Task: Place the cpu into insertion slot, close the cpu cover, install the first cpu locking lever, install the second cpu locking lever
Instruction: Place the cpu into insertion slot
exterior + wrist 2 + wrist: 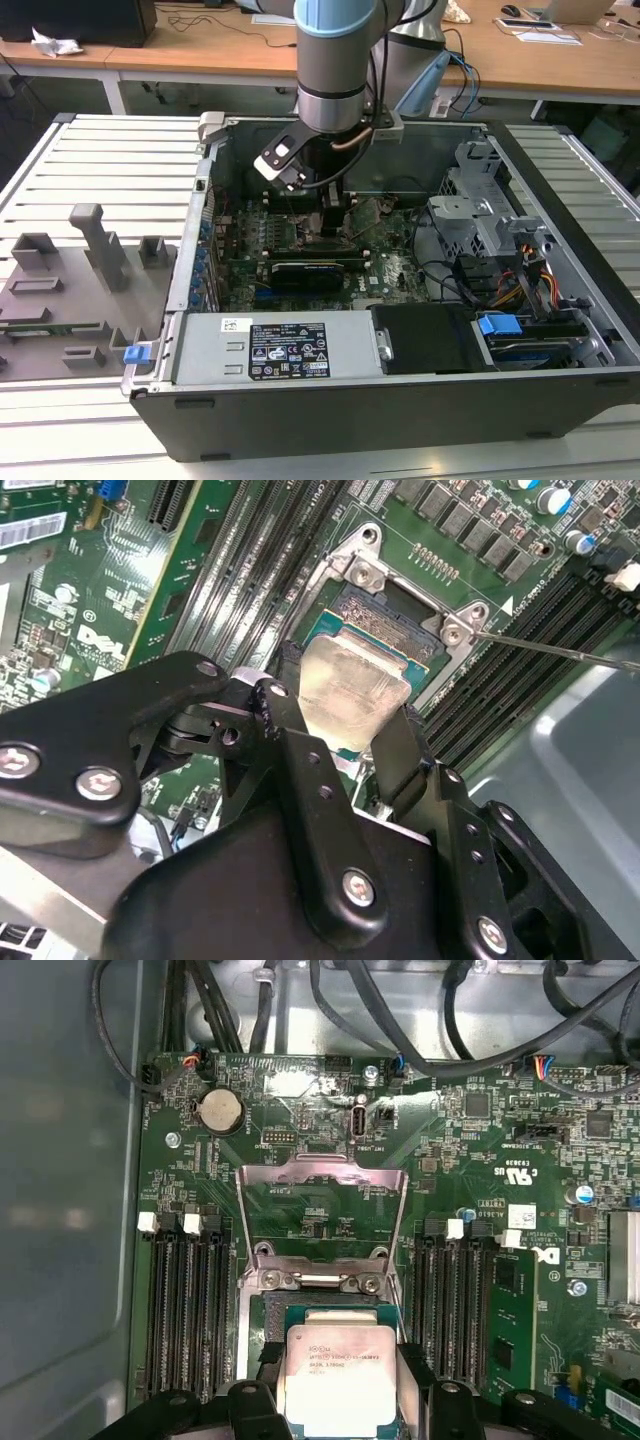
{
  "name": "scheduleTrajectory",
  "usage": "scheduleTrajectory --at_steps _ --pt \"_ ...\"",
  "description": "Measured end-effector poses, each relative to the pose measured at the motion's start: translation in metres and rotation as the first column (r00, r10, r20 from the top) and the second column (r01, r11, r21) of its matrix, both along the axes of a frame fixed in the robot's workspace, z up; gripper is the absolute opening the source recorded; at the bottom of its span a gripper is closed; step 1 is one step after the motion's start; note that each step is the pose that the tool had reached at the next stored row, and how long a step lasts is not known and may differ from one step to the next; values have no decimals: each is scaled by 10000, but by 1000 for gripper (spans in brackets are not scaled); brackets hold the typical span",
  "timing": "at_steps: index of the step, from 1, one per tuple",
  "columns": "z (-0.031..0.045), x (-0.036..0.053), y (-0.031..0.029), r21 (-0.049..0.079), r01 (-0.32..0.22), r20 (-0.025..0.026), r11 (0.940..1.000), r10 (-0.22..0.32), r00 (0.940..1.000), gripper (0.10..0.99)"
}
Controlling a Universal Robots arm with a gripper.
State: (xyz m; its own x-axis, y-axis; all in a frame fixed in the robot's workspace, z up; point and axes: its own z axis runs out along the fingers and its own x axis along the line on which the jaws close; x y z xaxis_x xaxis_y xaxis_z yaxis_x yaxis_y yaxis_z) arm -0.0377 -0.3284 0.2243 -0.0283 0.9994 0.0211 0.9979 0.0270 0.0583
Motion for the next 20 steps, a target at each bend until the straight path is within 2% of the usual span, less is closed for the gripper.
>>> scheduleTrajectory --at_steps 11,15,20 --pt "-86 -26 45 3 97 -2 10000 -97 10000 529" --pt "-156 -29 85 4 169 0 9999 -169 9999 529" --pt "-202 -29 91 -16 169 0 9999 -169 9999 529"
